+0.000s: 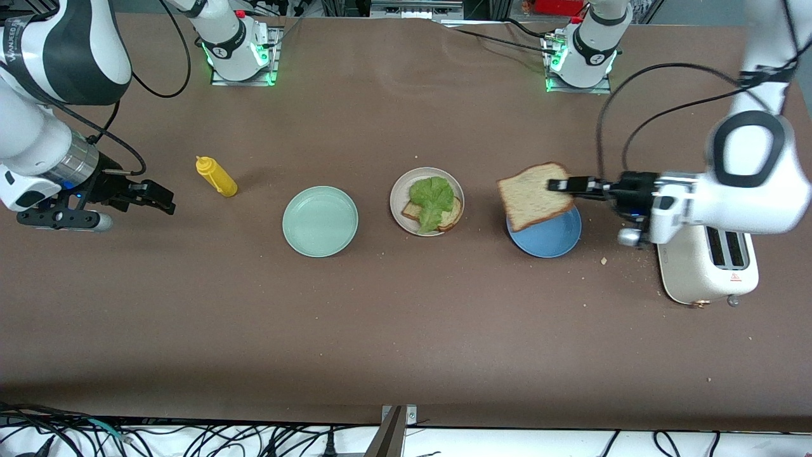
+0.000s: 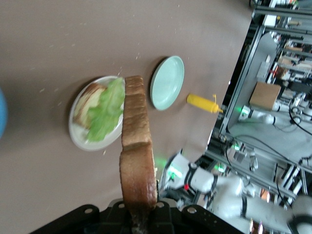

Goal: Make sandwich in beige plate with both arms

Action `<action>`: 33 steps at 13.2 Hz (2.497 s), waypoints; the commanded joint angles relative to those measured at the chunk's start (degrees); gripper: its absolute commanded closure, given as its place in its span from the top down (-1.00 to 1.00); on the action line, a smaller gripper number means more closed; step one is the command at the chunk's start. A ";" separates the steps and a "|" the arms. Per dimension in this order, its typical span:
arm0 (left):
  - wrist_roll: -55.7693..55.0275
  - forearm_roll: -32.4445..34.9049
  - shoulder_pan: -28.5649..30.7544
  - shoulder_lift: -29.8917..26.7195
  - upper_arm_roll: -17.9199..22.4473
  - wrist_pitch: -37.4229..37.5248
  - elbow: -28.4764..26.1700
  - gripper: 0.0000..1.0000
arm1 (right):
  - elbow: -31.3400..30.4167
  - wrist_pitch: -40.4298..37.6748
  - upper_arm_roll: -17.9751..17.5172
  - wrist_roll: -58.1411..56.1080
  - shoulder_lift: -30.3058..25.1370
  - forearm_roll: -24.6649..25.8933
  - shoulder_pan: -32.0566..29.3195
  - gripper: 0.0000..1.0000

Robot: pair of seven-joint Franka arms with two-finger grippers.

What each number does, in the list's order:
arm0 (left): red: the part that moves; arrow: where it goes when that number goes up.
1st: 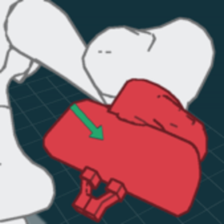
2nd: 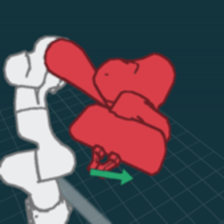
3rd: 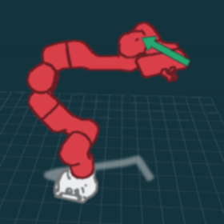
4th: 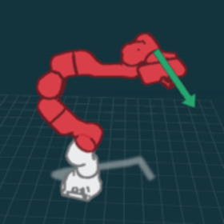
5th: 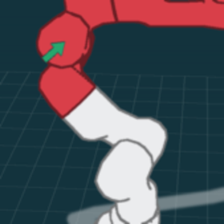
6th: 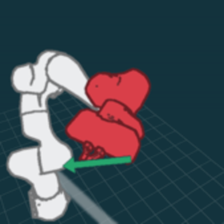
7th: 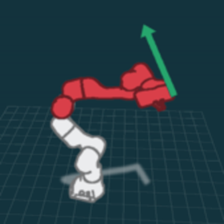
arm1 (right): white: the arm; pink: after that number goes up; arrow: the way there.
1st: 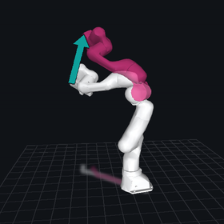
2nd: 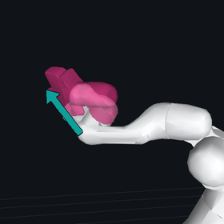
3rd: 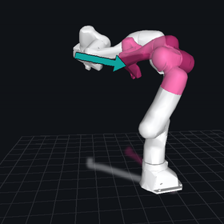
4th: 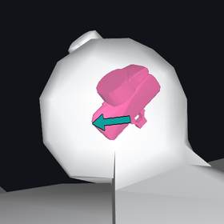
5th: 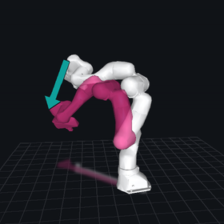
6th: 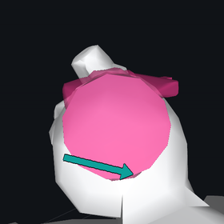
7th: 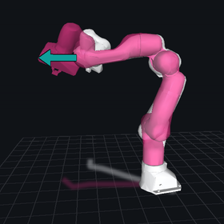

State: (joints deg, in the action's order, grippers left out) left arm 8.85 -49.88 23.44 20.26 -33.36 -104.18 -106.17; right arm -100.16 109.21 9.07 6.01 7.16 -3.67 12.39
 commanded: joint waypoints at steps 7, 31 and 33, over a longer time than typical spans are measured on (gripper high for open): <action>3.98 -4.62 -15.34 11.72 -6.02 -28.17 -6.15 -1.00 | -0.74 -0.49 0.07 0.05 -1.27 1.03 0.09 1.00; -18.50 37.72 -2.53 3.74 -3.38 3.42 10.07 0.99 | -0.91 -0.66 0.07 0.05 -1.36 2.17 0.18 1.00; -21.06 42.56 -0.42 3.30 -3.38 9.83 15.01 0.99 | -0.83 -0.58 -0.02 0.14 -1.27 2.17 0.18 1.00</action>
State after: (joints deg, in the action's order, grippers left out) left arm -9.11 -11.61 22.11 23.47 -36.63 -99.82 -95.50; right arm -100.18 109.01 9.10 6.01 7.08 -2.68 12.36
